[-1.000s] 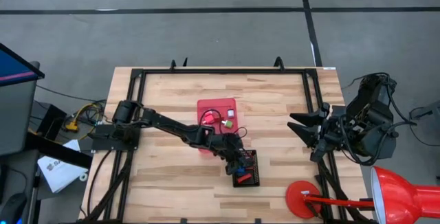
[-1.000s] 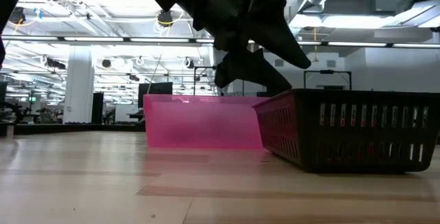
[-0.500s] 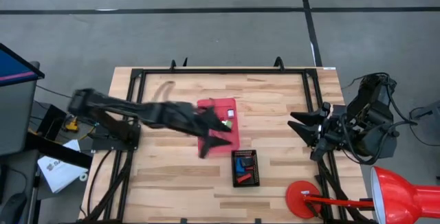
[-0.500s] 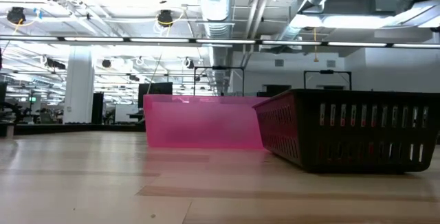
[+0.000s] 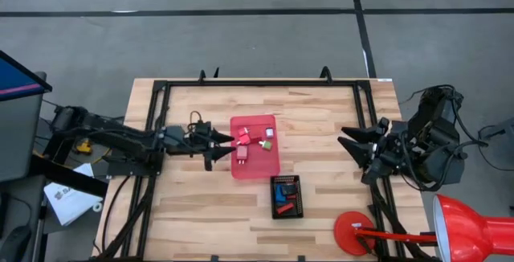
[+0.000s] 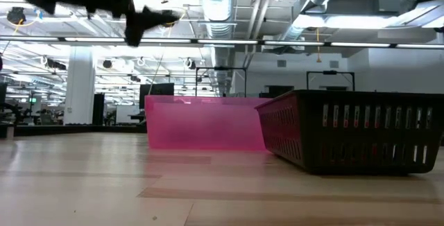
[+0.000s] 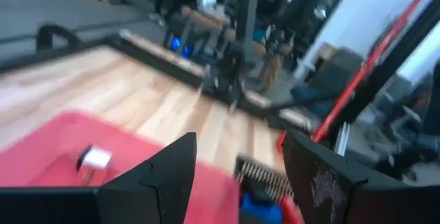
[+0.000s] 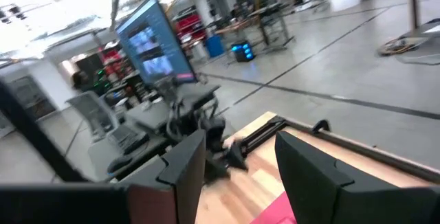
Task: Pick & Place Office items
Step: Return to Home Position
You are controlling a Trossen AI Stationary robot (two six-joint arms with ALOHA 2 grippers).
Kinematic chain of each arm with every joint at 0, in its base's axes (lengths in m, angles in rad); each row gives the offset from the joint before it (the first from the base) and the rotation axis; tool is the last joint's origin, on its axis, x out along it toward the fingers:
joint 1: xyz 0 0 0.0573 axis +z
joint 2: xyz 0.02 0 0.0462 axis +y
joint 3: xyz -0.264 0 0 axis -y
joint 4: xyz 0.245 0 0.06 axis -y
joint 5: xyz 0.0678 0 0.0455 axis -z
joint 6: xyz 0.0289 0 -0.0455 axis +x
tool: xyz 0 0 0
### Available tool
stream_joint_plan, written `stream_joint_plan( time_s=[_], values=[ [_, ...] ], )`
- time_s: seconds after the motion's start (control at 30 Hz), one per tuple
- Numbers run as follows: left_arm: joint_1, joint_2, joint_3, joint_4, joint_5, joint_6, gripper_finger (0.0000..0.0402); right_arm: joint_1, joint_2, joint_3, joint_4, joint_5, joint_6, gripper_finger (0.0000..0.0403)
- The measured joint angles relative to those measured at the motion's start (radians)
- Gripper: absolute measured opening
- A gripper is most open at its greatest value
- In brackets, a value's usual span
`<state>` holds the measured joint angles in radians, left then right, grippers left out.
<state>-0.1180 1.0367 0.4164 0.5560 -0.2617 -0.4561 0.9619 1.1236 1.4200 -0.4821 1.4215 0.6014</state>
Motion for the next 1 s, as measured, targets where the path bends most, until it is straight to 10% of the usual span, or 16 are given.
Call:
stream_joint_plan(
  time_s=[0.3, 1.0],
  values=[
    [0.165, -0.134, -0.152, -0.023, 0.376, 0.053, 0.0208, -0.006, 0.006, 0.000, 0.066, 0.136, 0.000, 0.0170],
    [0.115, -0.919, -0.383, -0.483, 0.277, 0.162, 0.0208, -0.025, 0.067, 0.000, 0.159, 0.150, 0.000, 0.0170]
  ],
)
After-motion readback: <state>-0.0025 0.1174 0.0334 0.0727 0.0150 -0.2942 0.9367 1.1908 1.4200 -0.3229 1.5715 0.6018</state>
